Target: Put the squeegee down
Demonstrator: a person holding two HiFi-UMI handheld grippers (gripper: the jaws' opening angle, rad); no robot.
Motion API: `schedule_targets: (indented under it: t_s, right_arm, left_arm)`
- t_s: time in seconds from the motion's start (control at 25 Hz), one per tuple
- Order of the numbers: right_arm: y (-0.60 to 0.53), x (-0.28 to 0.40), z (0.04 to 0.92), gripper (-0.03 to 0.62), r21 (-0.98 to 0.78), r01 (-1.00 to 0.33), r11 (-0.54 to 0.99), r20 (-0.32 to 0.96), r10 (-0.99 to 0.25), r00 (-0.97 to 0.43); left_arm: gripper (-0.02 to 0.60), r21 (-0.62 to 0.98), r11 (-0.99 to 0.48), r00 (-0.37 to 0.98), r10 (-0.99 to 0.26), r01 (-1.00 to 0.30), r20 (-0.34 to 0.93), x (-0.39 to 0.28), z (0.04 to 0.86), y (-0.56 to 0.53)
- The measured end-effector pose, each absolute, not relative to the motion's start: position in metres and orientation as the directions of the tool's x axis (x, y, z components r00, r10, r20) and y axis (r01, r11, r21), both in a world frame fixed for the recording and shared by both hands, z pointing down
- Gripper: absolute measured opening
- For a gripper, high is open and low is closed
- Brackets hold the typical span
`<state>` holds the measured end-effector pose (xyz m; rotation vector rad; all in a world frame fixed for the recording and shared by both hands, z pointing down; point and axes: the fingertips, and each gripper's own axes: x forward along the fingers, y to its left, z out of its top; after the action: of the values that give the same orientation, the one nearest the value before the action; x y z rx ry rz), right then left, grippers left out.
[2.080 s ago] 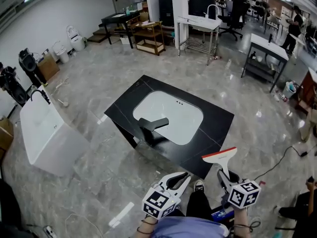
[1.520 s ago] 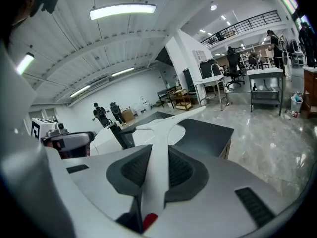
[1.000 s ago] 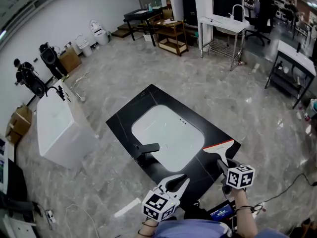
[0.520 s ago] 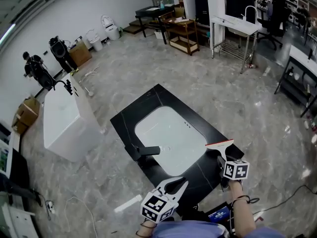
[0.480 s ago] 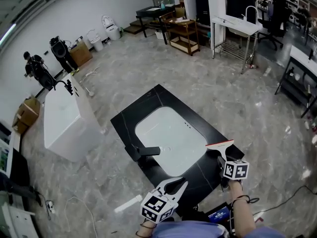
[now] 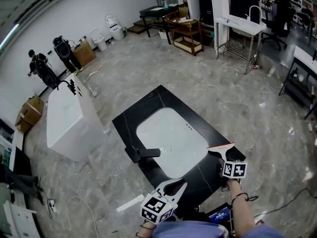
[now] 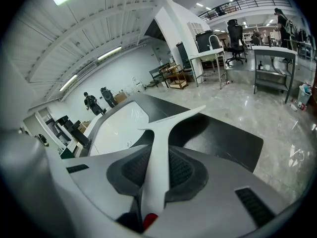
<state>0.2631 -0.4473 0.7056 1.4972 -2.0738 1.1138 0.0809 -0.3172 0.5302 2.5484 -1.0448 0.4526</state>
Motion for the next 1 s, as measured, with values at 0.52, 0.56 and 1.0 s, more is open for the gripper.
schedule_targets:
  t_s: [0.52, 0.56, 1.0]
  right_arm:
    - [-0.446, 0.257, 0.709, 0.096, -0.271, -0.939, 0.212, 0.718, -0.605, -0.344]
    - [-0.445, 0.256, 0.709, 0.121, -0.261, -0.939, 0.224, 0.718, -0.605, -0.344]
    - [-0.439, 0.271, 0.703, 0.250, -0.204, -0.962, 0.182, 0.726, -0.631, -0.274]
  left_arm:
    - [0.043, 0.199, -0.662, 0.674, -0.609, -0.722, 0.418, 0.087, 0.531, -0.318]
    - [0.043, 0.199, -0.660, 0.672, -0.611, -0.724, 0.418, 0.086, 0.532, -0.318]
    - [0.043, 0.196, -0.649, 0.661, -0.623, -0.735, 0.418, 0.076, 0.533, -0.315]
